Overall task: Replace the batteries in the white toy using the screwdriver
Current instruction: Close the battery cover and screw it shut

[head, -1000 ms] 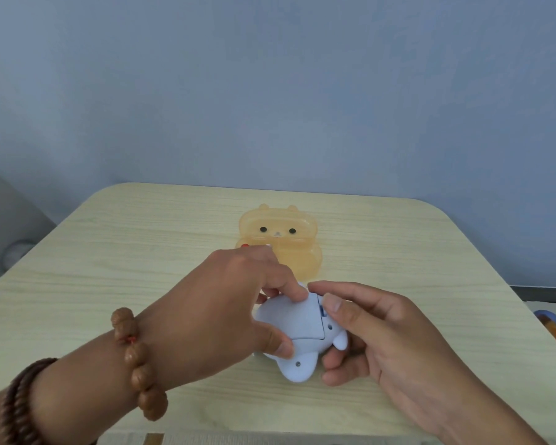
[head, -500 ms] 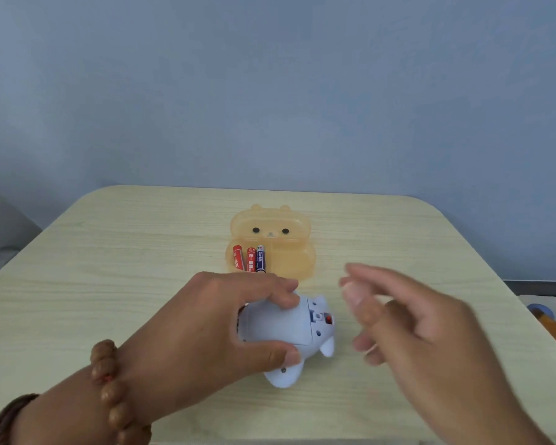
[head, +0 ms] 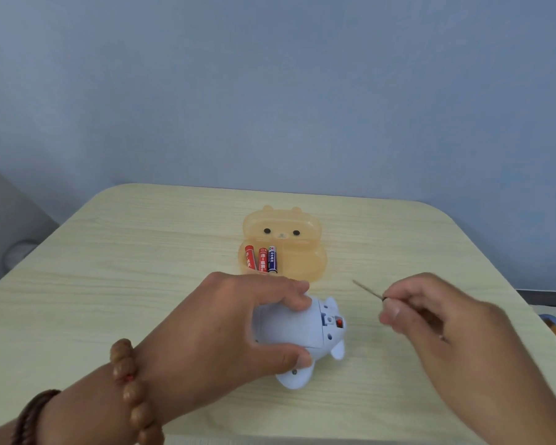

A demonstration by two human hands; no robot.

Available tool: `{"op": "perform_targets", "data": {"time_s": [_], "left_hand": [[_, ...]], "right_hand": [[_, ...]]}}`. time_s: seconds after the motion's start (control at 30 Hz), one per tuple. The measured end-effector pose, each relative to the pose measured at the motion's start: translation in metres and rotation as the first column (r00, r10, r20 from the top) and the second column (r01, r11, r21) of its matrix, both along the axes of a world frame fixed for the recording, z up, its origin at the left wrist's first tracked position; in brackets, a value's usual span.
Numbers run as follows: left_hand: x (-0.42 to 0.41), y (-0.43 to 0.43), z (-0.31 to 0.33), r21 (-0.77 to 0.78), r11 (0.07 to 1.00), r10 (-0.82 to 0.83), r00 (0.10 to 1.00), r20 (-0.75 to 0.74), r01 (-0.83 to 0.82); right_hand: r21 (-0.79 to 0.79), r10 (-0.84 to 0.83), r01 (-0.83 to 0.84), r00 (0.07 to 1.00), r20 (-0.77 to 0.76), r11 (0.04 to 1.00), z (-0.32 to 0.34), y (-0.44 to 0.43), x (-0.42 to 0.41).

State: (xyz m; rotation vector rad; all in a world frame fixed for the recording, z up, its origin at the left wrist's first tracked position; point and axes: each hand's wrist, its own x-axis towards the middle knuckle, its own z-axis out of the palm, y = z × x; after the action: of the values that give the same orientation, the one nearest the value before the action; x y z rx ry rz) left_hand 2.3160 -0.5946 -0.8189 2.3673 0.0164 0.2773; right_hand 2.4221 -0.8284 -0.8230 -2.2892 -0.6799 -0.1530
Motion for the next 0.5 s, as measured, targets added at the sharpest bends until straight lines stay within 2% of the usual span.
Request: {"op": "perform_targets", "data": {"time_s": [0.03,0.07,0.13,0.2,0.3,0.5], "left_hand": [[0.000,0.000,0.000,0.004,1.000,0.002,1.000,0.002,-0.002],[0.000,-0.001,0.000,0.010,1.000,0.002,1.000,0.000,-0.002],[0.001,-0.002,0.001,0.019,1.000,0.000,1.000,-0.005,0.000],[0.002,-0.002,0.002,0.031,0.999,-0.007,1.000,-0.008,0.008],[0.001,-0.003,0.004,0.052,0.998,-0.016,1.000,-0.007,0.016],[0.000,-0.004,0.003,0.071,0.997,-0.022,1.000,0.007,0.021]], "right_hand": [[0.083,0.058,-0.056,0.998,-0.024,0.995,0.010,-0.002,-0.003],[0.105,0.114,-0.117,0.993,0.034,0.988,0.019,-0.004,-0.005],[0.042,0.182,-0.193,0.965,0.187,0.980,0.034,-0.005,-0.007],[-0.011,0.245,-0.251,0.938,0.246,0.968,0.037,0.000,-0.009],[-0.062,0.274,-0.268,0.917,0.288,0.961,0.030,0.006,-0.010],[-0.064,0.267,-0.260,0.918,0.293,0.964,0.026,0.006,-0.010]]}}
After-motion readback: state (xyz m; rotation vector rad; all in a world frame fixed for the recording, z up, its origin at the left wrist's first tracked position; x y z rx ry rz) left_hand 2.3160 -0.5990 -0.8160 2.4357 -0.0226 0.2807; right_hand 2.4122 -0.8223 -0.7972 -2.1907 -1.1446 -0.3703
